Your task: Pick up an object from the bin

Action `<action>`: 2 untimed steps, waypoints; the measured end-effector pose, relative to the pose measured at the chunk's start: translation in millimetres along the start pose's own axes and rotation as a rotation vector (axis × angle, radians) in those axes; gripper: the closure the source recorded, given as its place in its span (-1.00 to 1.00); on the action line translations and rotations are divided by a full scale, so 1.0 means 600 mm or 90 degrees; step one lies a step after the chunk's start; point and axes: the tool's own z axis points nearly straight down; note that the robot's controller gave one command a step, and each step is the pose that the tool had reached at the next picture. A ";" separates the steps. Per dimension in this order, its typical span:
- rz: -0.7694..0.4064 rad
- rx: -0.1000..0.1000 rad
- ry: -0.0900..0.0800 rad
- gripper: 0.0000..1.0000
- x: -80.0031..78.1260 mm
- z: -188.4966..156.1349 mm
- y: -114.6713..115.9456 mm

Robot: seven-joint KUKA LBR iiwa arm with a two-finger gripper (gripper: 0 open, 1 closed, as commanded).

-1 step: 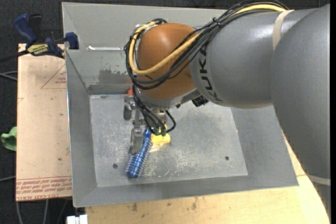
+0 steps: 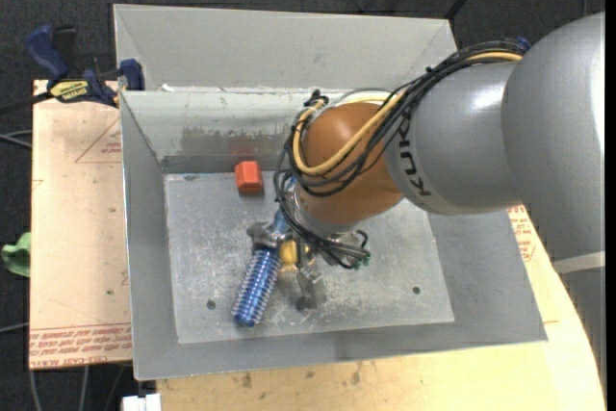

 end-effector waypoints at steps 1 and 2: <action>-0.083 0.001 -0.006 -1.00 -0.028 -0.055 0.002; -0.243 0.002 -0.005 -1.00 -0.051 -0.054 -0.003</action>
Offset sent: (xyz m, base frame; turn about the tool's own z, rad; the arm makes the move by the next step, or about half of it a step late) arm 0.0127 0.0091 0.0325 -0.1323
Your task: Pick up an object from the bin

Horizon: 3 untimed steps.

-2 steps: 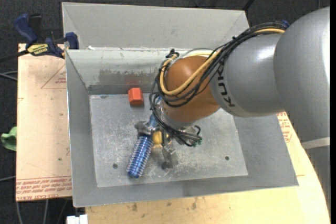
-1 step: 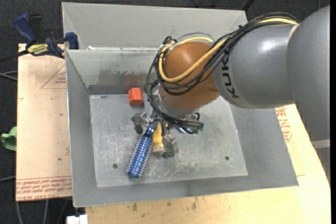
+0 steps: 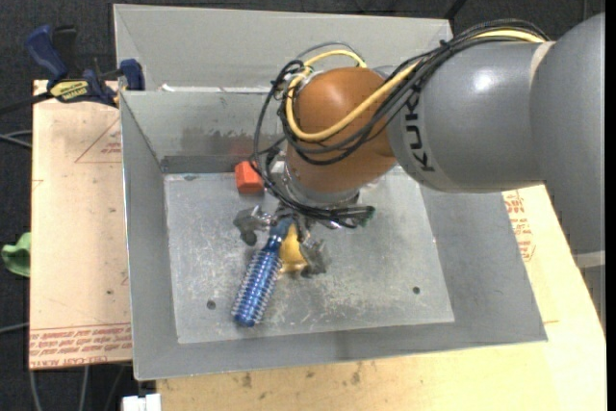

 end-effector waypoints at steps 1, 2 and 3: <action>-0.228 -0.002 0.002 -1.00 0.018 0.051 -0.001; -0.225 -0.002 0.001 -1.00 0.017 0.051 0.000; -0.225 -0.002 0.001 1.00 0.017 0.052 0.000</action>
Offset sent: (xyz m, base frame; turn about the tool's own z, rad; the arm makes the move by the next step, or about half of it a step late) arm -0.0053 -0.0098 -0.0300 -0.3615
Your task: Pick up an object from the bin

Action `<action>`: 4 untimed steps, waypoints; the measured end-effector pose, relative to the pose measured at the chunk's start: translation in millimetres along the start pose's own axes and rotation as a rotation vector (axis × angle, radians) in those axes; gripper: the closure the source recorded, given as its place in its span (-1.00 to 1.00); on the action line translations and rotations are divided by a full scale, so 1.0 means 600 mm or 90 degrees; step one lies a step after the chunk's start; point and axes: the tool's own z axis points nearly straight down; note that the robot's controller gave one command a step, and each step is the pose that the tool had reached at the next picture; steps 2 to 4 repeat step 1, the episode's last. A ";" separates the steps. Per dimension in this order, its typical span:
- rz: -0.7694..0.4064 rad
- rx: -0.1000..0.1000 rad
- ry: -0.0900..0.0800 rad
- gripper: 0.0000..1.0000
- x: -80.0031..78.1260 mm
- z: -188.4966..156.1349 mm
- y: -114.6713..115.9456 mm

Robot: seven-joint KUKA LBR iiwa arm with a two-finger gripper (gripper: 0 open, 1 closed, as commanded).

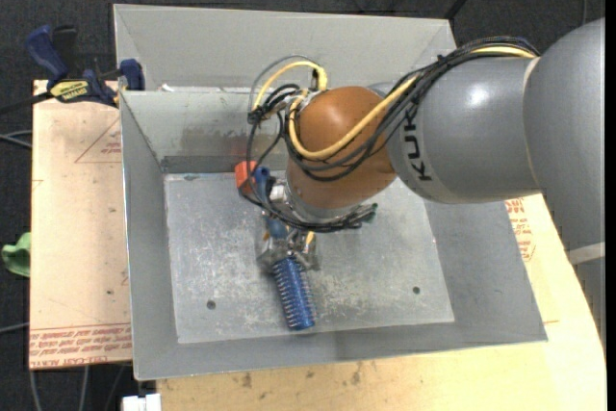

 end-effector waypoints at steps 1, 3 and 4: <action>0.003 0.005 -0.001 1.00 -0.003 -0.197 -0.002; 0.003 0.005 -0.001 1.00 -0.003 -0.197 -0.002; 0.003 0.005 -0.001 1.00 -0.003 -0.197 -0.002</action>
Offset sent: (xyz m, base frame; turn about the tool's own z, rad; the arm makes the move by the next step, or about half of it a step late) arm 0.0001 -0.0001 0.1141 0.0000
